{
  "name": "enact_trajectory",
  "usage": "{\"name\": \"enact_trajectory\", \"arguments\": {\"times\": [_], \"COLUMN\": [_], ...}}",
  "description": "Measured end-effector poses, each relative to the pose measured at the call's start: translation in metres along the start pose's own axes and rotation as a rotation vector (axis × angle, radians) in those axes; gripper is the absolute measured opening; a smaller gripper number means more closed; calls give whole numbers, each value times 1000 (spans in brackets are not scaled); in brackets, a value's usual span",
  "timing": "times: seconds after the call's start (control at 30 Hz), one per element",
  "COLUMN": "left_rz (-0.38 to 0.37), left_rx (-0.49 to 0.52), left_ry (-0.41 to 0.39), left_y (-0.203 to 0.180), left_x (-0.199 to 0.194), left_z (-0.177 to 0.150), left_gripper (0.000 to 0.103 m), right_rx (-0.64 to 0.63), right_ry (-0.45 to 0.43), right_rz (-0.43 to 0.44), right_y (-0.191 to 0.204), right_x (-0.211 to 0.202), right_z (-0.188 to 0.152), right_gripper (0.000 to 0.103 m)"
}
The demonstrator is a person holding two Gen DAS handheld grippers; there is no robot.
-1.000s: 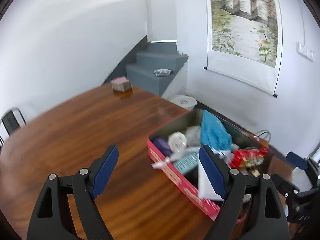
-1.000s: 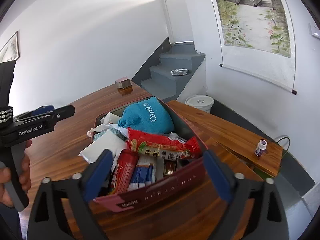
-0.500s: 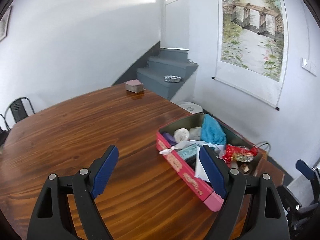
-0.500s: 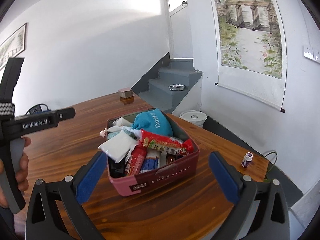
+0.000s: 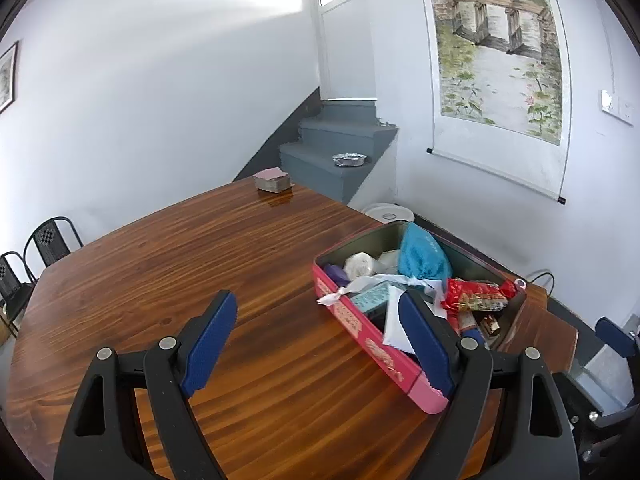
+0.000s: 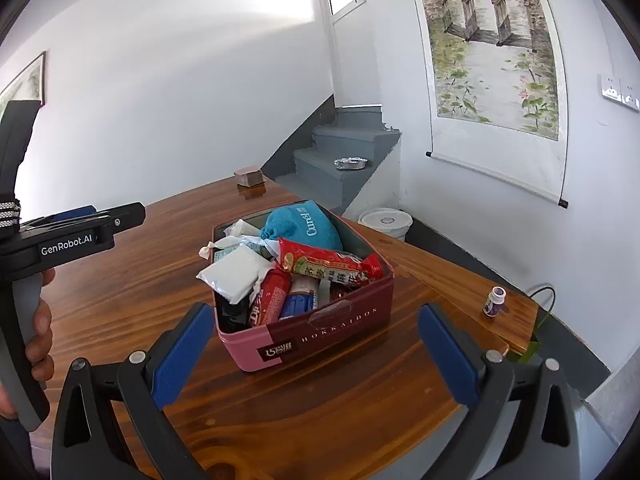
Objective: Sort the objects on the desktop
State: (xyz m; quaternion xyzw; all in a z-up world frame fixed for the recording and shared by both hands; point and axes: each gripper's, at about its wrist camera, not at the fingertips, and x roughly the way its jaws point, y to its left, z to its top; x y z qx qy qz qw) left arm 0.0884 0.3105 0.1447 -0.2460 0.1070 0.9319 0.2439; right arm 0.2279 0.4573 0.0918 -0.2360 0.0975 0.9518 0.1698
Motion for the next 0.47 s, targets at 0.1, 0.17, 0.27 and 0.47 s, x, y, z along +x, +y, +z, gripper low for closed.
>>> {"name": "enact_trajectory", "arguments": {"times": [0.1, 0.17, 0.27, 0.47], "left_rz": [-38, -66, -90, -74], "left_rx": [-3, 6, 32, 75], "left_ry": [26, 44, 67, 32], "left_y": [-6, -11, -21, -31], "left_x": [3, 8, 13, 9], "left_z": [0, -1, -5, -11], "left_gripper": [86, 86, 86, 86], "right_rx": [12, 21, 34, 54], "right_ry": [10, 15, 26, 54], "right_rz": [6, 9, 16, 32], "right_y": [-3, -5, -8, -8], "right_x": [3, 4, 7, 14], "right_z": [-2, -4, -6, -10], "right_gripper": [102, 102, 102, 102]}}
